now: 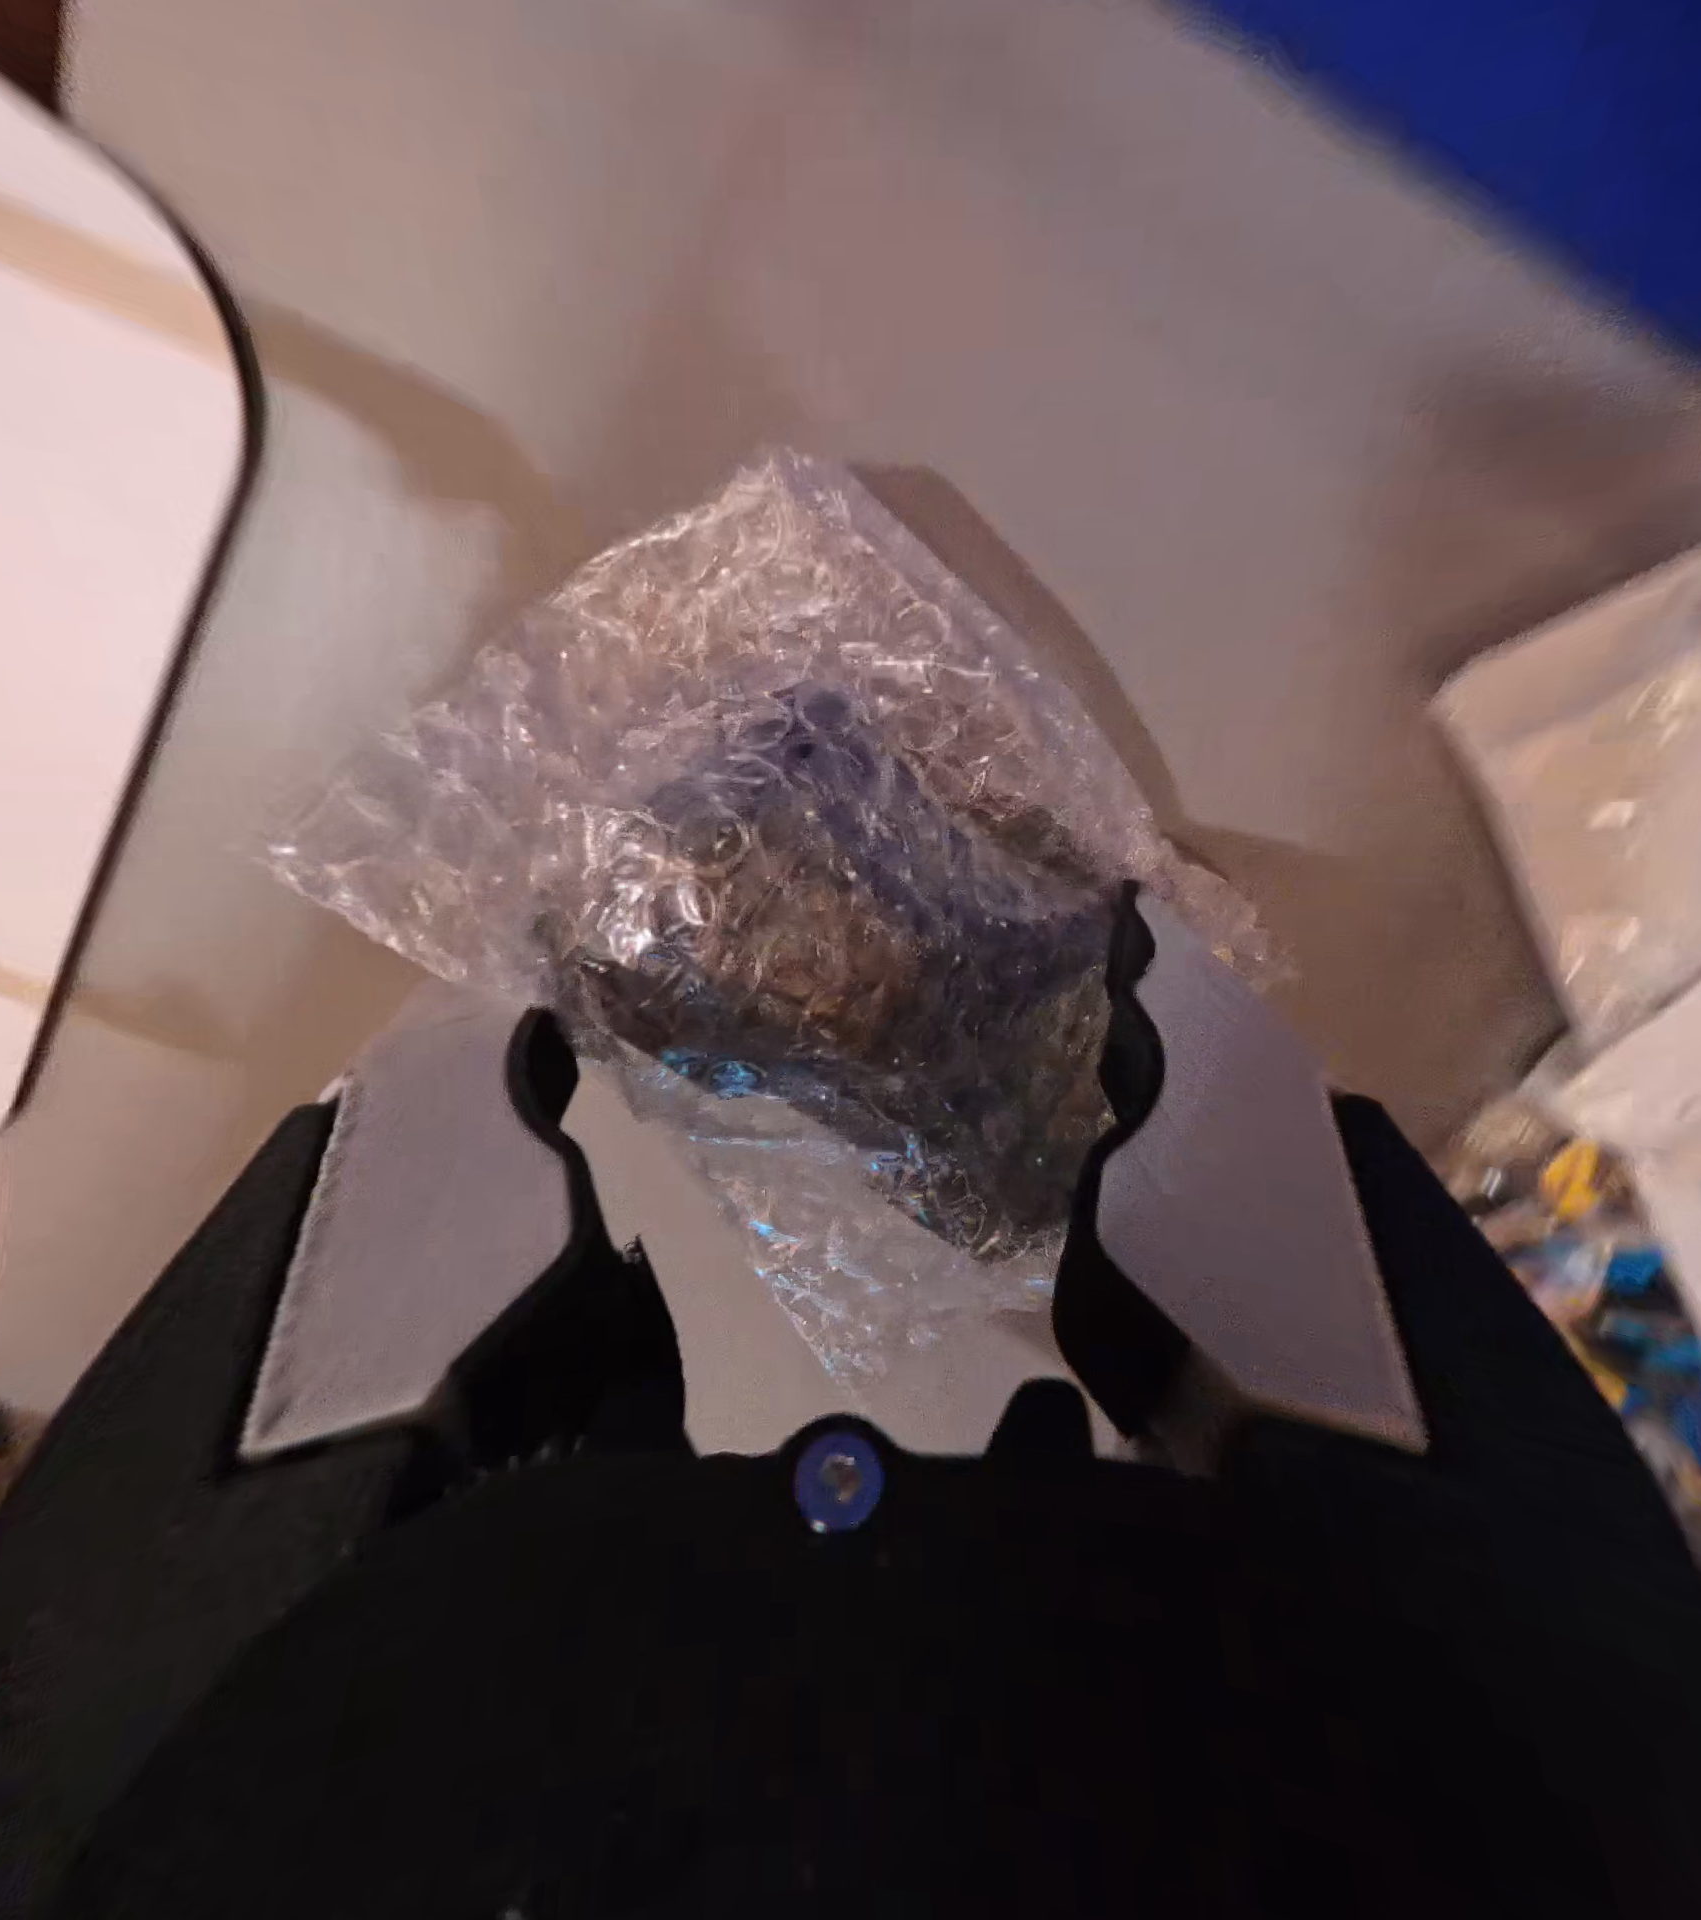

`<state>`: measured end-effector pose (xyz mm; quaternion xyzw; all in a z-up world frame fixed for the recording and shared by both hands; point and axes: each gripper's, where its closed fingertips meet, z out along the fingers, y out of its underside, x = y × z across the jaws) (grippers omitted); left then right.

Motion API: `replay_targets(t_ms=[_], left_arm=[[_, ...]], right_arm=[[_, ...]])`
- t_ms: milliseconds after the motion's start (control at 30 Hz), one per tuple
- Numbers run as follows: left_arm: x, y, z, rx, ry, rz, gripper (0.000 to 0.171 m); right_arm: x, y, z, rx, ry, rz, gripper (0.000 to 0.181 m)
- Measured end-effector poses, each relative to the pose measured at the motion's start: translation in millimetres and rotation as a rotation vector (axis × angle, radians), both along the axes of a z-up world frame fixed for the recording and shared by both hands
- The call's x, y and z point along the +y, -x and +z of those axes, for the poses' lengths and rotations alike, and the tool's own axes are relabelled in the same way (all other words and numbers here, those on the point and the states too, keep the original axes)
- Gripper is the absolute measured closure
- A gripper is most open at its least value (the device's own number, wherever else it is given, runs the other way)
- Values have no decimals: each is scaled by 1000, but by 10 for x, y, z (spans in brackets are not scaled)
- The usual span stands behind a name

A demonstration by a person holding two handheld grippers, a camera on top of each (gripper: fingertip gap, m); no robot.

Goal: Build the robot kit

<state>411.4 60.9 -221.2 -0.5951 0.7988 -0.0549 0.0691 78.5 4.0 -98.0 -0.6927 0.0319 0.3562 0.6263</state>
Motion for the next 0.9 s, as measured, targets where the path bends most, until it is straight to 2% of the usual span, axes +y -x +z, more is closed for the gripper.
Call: replay_targets(t_ms=[67, 133, 233, 300, 400, 600, 733, 800, 900], left_arm=[[196, 266, -20, 76, 14, 0, 70], [343, 518, -40, 91, 89, 42, 72], [567, 895, 2, 30, 205, 140, 83], [814, 1214, 107, -35, 215, 185, 93], [1164, 1886, 219, -74, 216, 233, 104], [1892, 3302, 376, -137, 110, 337, 106], [2283, 4092, 430, -176, 184, 480, 107], [2377, 4275, 373, -185, 222, 520, 107], [2323, 4250, 217, -218, 295, 508, 106]], right_arm=[[0, 15, -4, -2, 3, 8, 114], [-1, 28, -7, -14, 3, 9, 114], [5, 31, -21, -23, 8, 7, 114], [9, 23, -28, -21, 12, 3, 114], [20, 23, -46, -25, 20, -1, 114], [64, 52, -123, -53, 56, 4, 113], [88, 38, -153, -51, 72, -2, 113], [100, 48, -174, -56, 81, 2, 113], [133, 99, -215, -95, 99, 16, 113]])
